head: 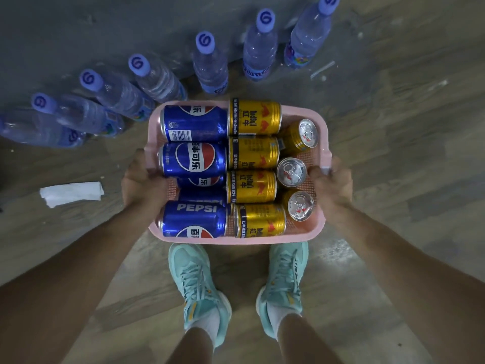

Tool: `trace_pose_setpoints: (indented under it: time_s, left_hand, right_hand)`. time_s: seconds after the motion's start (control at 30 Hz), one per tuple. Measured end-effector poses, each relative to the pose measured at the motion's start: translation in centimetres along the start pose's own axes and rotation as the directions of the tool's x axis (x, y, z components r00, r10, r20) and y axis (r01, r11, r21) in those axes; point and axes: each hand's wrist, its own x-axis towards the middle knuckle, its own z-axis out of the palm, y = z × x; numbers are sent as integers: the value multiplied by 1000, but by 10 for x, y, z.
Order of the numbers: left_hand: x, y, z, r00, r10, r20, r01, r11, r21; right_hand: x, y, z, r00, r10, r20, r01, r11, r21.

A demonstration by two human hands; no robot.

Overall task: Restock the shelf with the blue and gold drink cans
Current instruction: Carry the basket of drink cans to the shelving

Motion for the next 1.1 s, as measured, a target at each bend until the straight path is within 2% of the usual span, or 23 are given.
trace_pose_setpoints:
  time_s: [0.17, 0.33, 0.57, 0.7, 0.9, 1.1]
  left_hand:
    - [-40, 51, -67, 991, 116, 68, -118, 992, 31]
    - [-100, 132, -143, 978, 183, 97, -189, 980, 60]
    - [-217, 263, -264, 956, 249, 155, -253, 968, 2]
    - [-285, 334, -324, 926, 343, 158, -336, 939, -69]
    - [-334, 393, -375, 869, 476, 131, -486, 872, 58]
    - [-362, 442, -398, 788, 581, 203, -601, 798, 47]
  right_hand:
    - [-49, -35, -67, 999, 11, -32, -10, 999, 43]
    - [-111, -87, -169, 996, -70, -57, 73, 997, 40]
    - [-211, -163, -336, 992, -42, -123, 51, 996, 77]
    - [-260, -190, -414, 983, -47, -176, 71, 989, 130]
    - [-314, -198, -487, 955, -19, -295, 72, 983, 172]
    - [-359, -197, -523, 911, 52, -408, 64, 962, 264]
